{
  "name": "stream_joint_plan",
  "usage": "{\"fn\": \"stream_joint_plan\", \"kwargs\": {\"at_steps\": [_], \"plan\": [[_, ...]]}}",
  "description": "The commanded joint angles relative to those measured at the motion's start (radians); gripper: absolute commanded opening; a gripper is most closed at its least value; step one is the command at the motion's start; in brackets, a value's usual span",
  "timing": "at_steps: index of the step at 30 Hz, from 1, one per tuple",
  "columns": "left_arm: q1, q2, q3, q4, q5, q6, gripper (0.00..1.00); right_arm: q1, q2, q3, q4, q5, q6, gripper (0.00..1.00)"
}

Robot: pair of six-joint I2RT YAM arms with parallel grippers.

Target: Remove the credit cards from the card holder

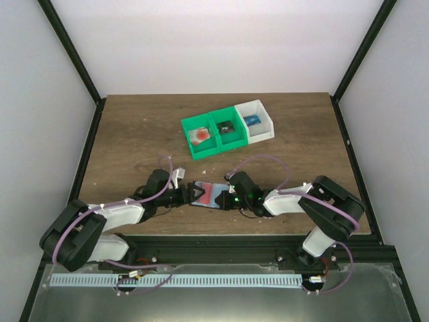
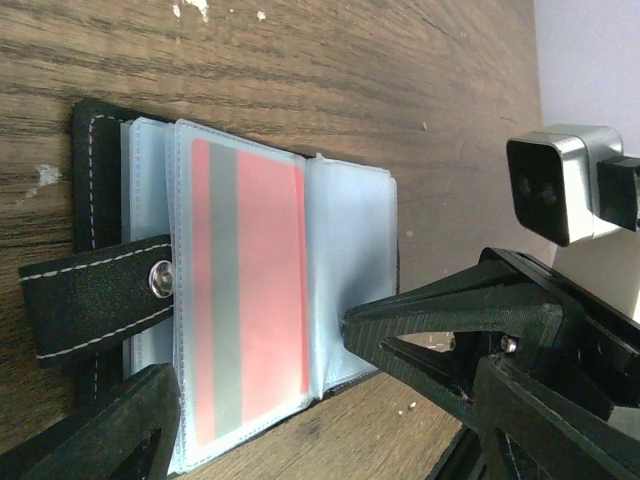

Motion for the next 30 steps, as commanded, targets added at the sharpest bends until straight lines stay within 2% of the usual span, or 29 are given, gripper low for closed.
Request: {"fn": "stream_joint_plan", "kwargs": {"at_steps": [1, 15, 30], "plan": [[0.000, 0.018, 0.016, 0.007, -0.008, 0.019, 0.82, -0.004, -0.001, -0.017, -0.009, 0.006, 0.001, 0.01], [-0.010, 0.046, 0.007, 0.067, 0.028, -0.016, 0.82, -0.004, 0.009, -0.017, -0.002, 0.001, 0.001, 0.00], [-0.086, 0.018, 0.033, 0.093, 0.014, -0.060, 0.82, -0.004, 0.016, -0.025, 0.017, -0.005, 0.006, 0.00]]}}
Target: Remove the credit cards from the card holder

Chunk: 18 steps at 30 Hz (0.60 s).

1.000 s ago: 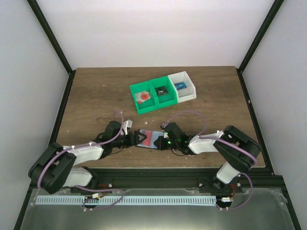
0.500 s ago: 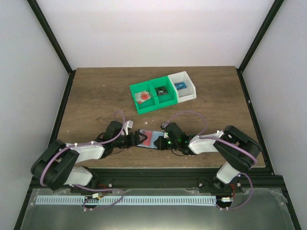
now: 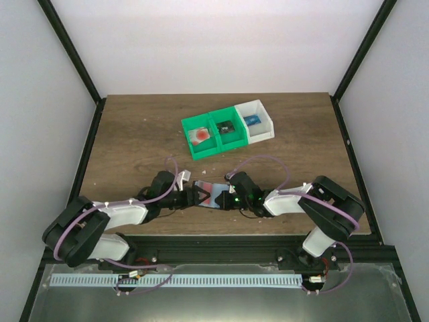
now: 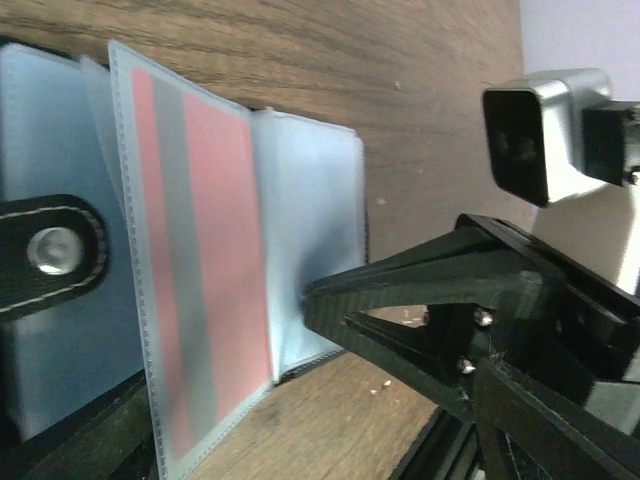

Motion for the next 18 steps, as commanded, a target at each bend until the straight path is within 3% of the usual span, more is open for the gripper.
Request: {"fn": "stream_joint_plan", "kwargs": {"at_steps": [1, 12, 18], "plan": [[-0.030, -0.024, 0.029, 0.064, 0.007, -0.031, 0.82, -0.004, 0.014, -0.020, 0.008, -0.005, 0.005, 0.00], [-0.058, -0.042, 0.022, 0.138, 0.019, -0.079, 0.82, -0.004, -0.042, -0.076, 0.078, 0.013, 0.029, 0.01], [-0.069, -0.028, 0.016, 0.196, 0.037, -0.113, 0.83, -0.004, -0.068, -0.107, 0.140, 0.003, 0.055, 0.11]]}}
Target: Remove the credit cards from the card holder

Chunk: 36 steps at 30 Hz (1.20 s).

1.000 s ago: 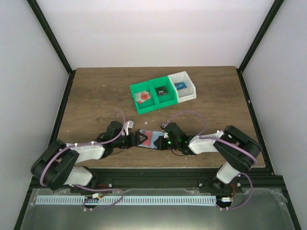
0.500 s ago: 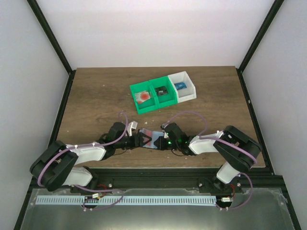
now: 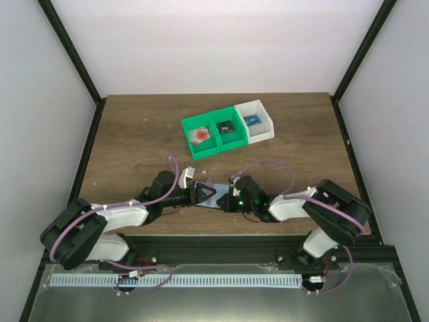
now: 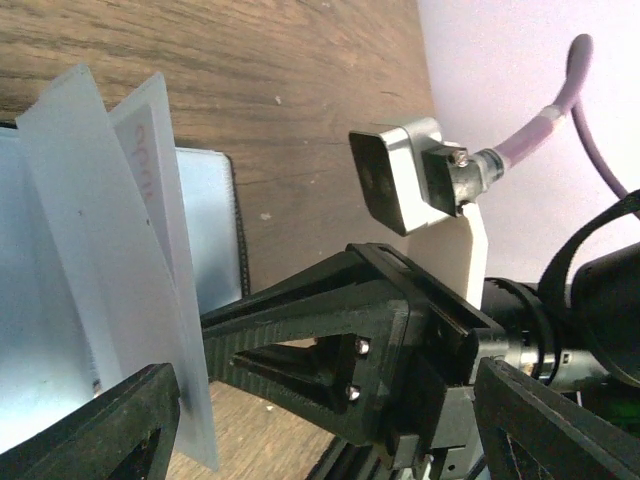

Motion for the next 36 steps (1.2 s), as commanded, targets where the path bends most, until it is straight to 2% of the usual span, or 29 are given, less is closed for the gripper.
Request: {"fn": "stream_joint_plan", "kwargs": {"at_steps": [1, 18, 23, 29, 31, 36], "plan": [[-0.011, 0.004, 0.006, 0.093, 0.023, -0.029, 0.83, -0.004, -0.028, -0.027, 0.060, 0.001, 0.025, 0.13], [-0.028, 0.065, 0.002, 0.168, 0.038, -0.063, 0.83, -0.004, -0.195, -0.090, 0.055, 0.076, 0.060, 0.22], [-0.030, 0.069, 0.000, 0.169, 0.033, -0.065, 0.83, -0.004, -0.213, -0.091, 0.076, 0.050, 0.064, 0.30], [-0.030, 0.063, 0.000, 0.165, 0.024, -0.065, 0.82, -0.004, -0.222, -0.080, 0.029, 0.071, 0.069, 0.32], [-0.031, 0.038, 0.004, 0.115, 0.002, -0.044, 0.82, -0.004, -0.238, -0.081, -0.006, 0.102, 0.073, 0.32], [-0.030, -0.082, 0.053, -0.129, -0.129, 0.047, 0.82, -0.004, -0.318, -0.092, -0.073, 0.161, 0.075, 0.32]]}}
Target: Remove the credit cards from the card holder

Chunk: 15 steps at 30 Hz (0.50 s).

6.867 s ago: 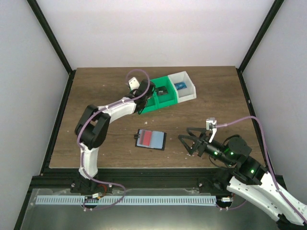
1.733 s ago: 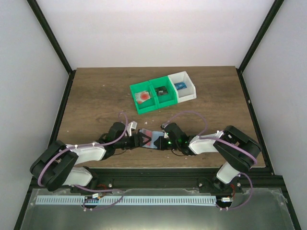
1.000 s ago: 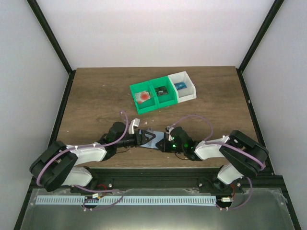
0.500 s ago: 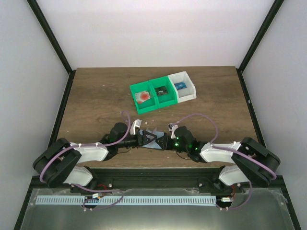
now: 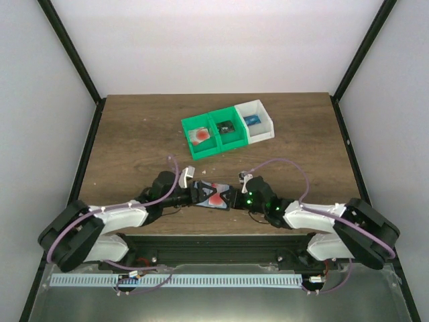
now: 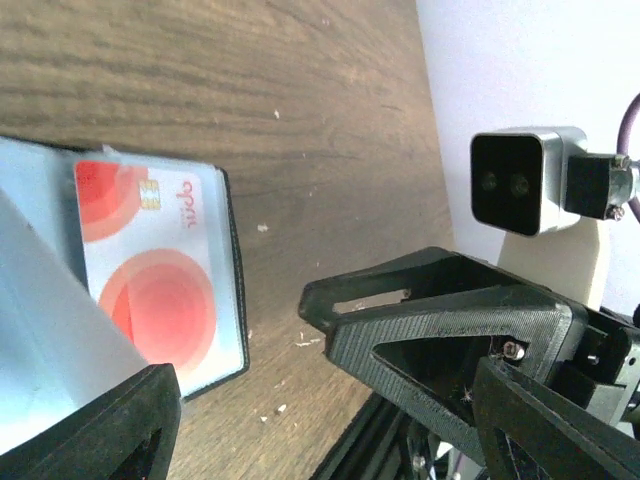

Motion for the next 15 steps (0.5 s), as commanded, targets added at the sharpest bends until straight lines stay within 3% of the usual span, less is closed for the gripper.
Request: {"fn": "stream_joint_plan", "kwargs": {"at_steps": [1, 6, 10, 15], "plan": [[-0.005, -0.113, 0.063, -0.207, -0.141, 0.086, 0.82, -0.004, -0.084, -0.012, -0.064, 0.076, -0.001, 0.30], [0.010, -0.155, 0.093, -0.238, -0.104, 0.051, 0.78, -0.004, -0.061, -0.002, -0.045, 0.049, -0.018, 0.21], [0.011, -0.091, 0.132, -0.265, -0.068, 0.064, 0.65, -0.004, 0.029, 0.025, -0.006, 0.005, -0.033, 0.15], [0.039, -0.014, 0.103, -0.222, -0.065, 0.046, 0.57, -0.004, 0.125, 0.052, 0.004, -0.007, -0.040, 0.13]]}}
